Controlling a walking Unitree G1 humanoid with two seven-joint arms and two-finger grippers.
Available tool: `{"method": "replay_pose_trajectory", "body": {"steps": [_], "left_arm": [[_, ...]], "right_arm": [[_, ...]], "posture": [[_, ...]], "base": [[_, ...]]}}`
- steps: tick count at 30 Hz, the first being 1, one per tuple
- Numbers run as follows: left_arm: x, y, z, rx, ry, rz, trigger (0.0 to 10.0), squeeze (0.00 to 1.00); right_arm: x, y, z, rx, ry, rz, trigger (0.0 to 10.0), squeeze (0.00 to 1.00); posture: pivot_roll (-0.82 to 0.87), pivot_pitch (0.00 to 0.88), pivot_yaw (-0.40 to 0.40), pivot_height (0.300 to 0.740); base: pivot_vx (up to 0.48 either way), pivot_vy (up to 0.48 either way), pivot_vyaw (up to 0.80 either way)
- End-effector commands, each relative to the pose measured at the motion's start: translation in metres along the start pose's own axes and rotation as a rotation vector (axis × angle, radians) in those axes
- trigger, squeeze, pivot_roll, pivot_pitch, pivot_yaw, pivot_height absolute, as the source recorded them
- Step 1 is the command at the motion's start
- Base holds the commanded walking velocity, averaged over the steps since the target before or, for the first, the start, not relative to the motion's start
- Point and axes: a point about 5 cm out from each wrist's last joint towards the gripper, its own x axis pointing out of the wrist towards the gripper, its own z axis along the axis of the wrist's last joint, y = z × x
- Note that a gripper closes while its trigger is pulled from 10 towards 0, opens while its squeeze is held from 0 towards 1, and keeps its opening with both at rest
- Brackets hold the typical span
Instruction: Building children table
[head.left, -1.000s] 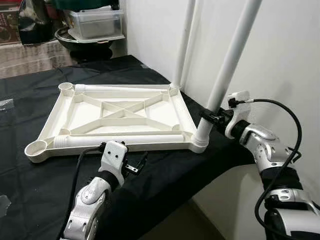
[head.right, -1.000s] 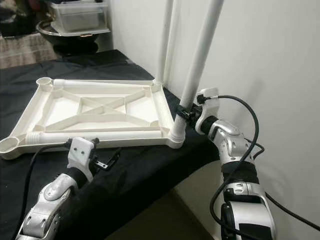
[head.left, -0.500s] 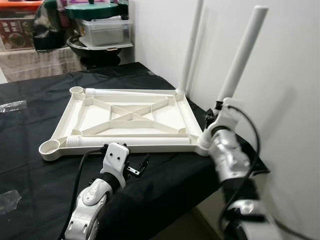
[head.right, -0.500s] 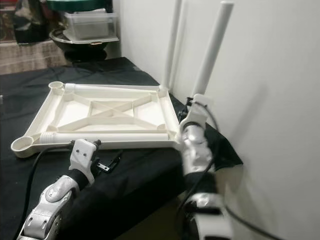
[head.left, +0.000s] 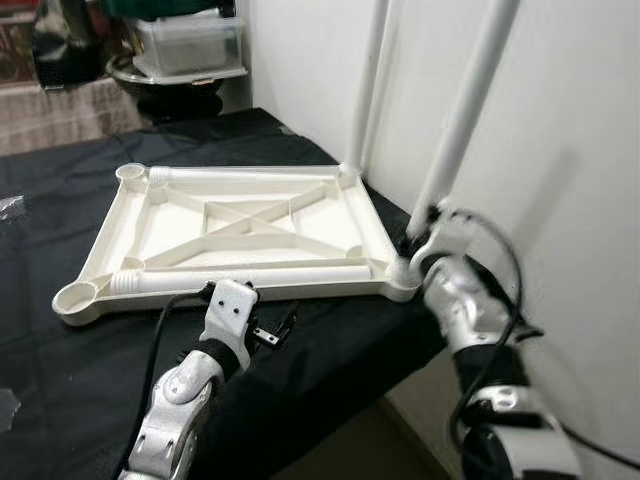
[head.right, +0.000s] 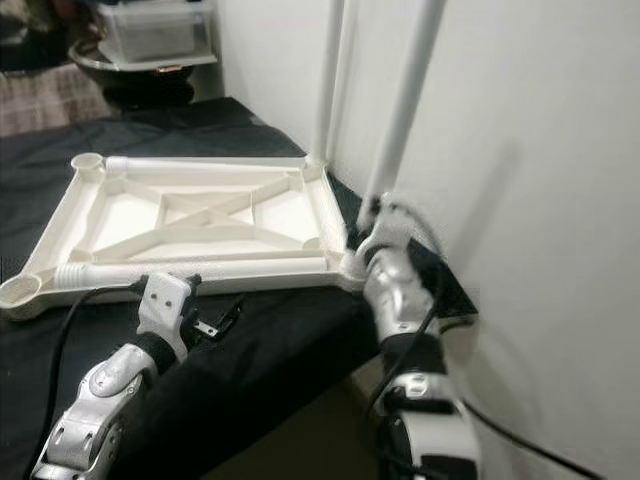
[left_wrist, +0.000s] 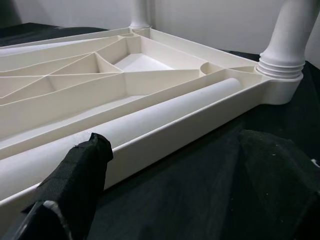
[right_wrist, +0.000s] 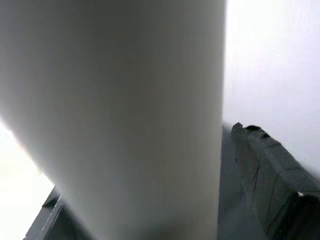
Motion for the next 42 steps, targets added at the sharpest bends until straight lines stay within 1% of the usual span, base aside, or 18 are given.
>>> {"method": "replay_pose_trajectory", "body": {"steps": [1,4,5,6,10,13,19,22,23,24,25,27,34,35,36,39,40,42], "left_arm": [[0.0,-0.002,-0.004,0.0,0.016,-0.005,10.0,0.0],[0.0,-0.001,-0.005,0.001,0.017,-0.007,10.0,0.0],[0.0,0.0,-0.005,0.002,0.018,-0.007,10.0,0.0],[0.0,-0.001,-0.005,0.002,0.018,-0.009,10.0,0.0],[0.0,-0.002,-0.004,0.003,0.019,-0.019,10.0,0.0],[-0.001,-0.003,-0.005,0.004,0.023,-0.026,10.0,0.0],[-0.001,-0.001,-0.004,0.011,0.023,-0.029,10.0,0.0],[0.0,0.0,-0.003,0.018,0.022,-0.029,10.0,0.0],[0.0,0.0,-0.003,0.018,0.022,-0.029,10.0,0.0],[0.0,0.001,-0.003,0.018,0.022,-0.027,10.0,0.0],[0.0,0.001,-0.003,0.018,0.022,-0.027,10.0,0.0],[0.0,0.0,-0.003,0.018,0.022,-0.024,10.0,0.0],[0.0,-0.002,-0.004,0.015,0.022,-0.02,10.0,0.0],[0.0,-0.002,-0.004,0.014,0.021,-0.017,10.0,0.0],[0.0,-0.002,-0.004,0.014,0.02,-0.016,10.0,0.0],[0.001,-0.003,-0.004,0.015,0.02,-0.015,10.0,0.0],[0.0,-0.003,-0.004,0.016,0.02,-0.015,10.0,0.0],[0.0,-0.002,-0.005,0.015,0.02,-0.015,10.0,0.0]], "right_arm": [[-0.001,-0.006,0.01,0.018,-0.05,0.039,10.0,0.0],[-0.005,-0.028,0.025,-0.046,-0.06,0.194,10.0,0.0],[-0.007,-0.035,0.026,-0.079,-0.035,0.274,7.5,0.0],[-0.009,-0.039,0.025,-0.089,-0.014,0.332,0.0,0.0],[-0.014,-0.037,0.022,-0.076,0.005,0.436,0.0,0.0],[-0.023,-0.009,0.005,-0.044,0.03,0.587,0.0,0.0],[-0.021,0.013,-0.02,-0.032,0.048,0.526,0.0,0.0],[-0.009,0.009,-0.034,-0.037,0.13,0.2,0.0,0.0],[-0.009,0.009,-0.034,-0.037,0.13,0.2,0.0,0.0],[-0.008,0.003,-0.042,-0.049,0.186,-0.012,0.0,0.0],[-0.008,0.003,-0.042,-0.049,0.186,-0.012,0.0,0.0],[-0.026,0.004,-0.056,-0.057,0.245,-0.304,0.0,0.0],[-0.043,0.012,-0.071,-0.049,0.29,-0.431,0.0,0.0],[-0.04,0.02,-0.073,-0.032,0.309,-0.39,3.6,0.0],[-0.035,0.027,-0.071,-0.003,0.306,-0.331,10.0,0.0],[-0.028,0.038,-0.064,0.014,0.289,-0.243,10.0,0.0],[-0.027,0.035,-0.057,0.018,0.251,-0.239,10.0,1.0],[-0.025,0.029,-0.049,0.027,0.225,-0.246,10.0,1.0]], "posture": [[0.08,0.0,-0.077,0.74],[0.08,0.0,-0.077,0.74],[0.08,0.0,-0.077,0.74],[0.08,0.0,-0.076,0.74],[0.08,0.0,-0.075,0.74],[0.08,0.0,-0.069,0.74],[0.09,0.0,-0.064,0.74],[0.09,0.0,-0.062,0.74],[0.09,0.0,-0.062,0.74],[0.09,0.0,-0.067,0.74],[0.09,0.0,-0.067,0.74],[0.09,0.0,-0.072,0.74],[0.09,0.0,-0.079,0.74],[0.1,0.0,-0.08,0.74],[0.09,0.0,-0.08,0.74],[0.09,0.0,-0.081,0.74],[0.09,0.0,-0.081,0.74],[0.08,0.0,-0.08,0.74]], "base": [[0.0,0.0,0.0],[0.0,0.0,0.0],[0.0,0.0,0.0],[0.0,0.0,0.0],[0.0,0.0,0.0],[0.0,0.0,0.0],[0.0,0.0,0.0],[0.0,0.0,0.0],[0.0,0.0,0.0],[0.0,0.0,0.0],[0.0,0.0,0.0],[0.0,0.0,0.0],[0.0,0.0,0.0],[0.0,0.0,0.0],[0.0,0.0,0.0],[0.0,0.0,0.0],[0.0,0.0,0.0],[0.0,0.0,0.0]]}}
